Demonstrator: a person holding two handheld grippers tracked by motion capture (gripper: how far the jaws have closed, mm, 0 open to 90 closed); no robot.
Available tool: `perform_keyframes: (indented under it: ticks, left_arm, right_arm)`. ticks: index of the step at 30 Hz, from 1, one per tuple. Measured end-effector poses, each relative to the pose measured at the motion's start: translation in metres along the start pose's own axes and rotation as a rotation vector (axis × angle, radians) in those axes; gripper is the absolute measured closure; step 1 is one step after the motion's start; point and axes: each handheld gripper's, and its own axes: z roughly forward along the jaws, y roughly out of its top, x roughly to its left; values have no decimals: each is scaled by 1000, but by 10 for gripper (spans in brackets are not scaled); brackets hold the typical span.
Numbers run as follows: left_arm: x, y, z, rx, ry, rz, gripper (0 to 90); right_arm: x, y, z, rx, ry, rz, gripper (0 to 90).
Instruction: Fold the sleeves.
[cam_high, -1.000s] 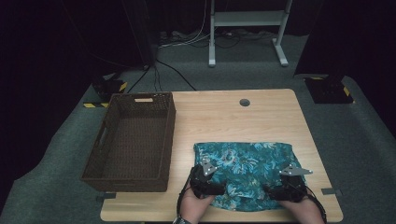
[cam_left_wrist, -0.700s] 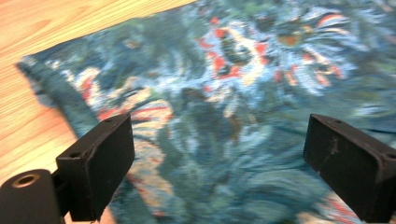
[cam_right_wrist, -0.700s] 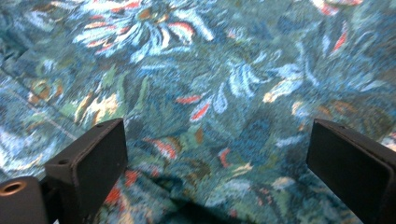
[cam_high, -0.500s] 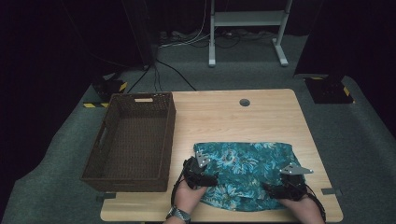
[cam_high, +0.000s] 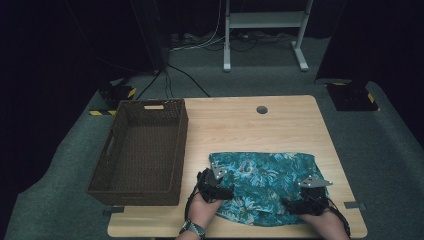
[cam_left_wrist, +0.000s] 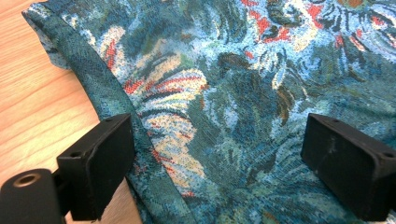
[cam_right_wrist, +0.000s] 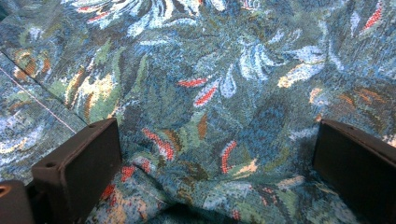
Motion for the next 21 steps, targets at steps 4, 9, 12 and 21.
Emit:
perform_keyframes:
  ticks: [4,9,12,21]
  left_arm:
    - [-5,4,4,-1,-6,6,95]
    - [-12,11,10,-6,-23,23,97]
    - [-15,14,13,-3,-33,37,98]
    - [-22,29,28,-4,-79,80,96]
  right_arm:
    - [-7,-2,-2,-4,-11,0,12]
    - [-19,-7,-5,-9,-35,15,9]
    - [-25,-10,-8,-10,-46,28,6]
    - [-42,-19,-15,-32,-76,60,4]
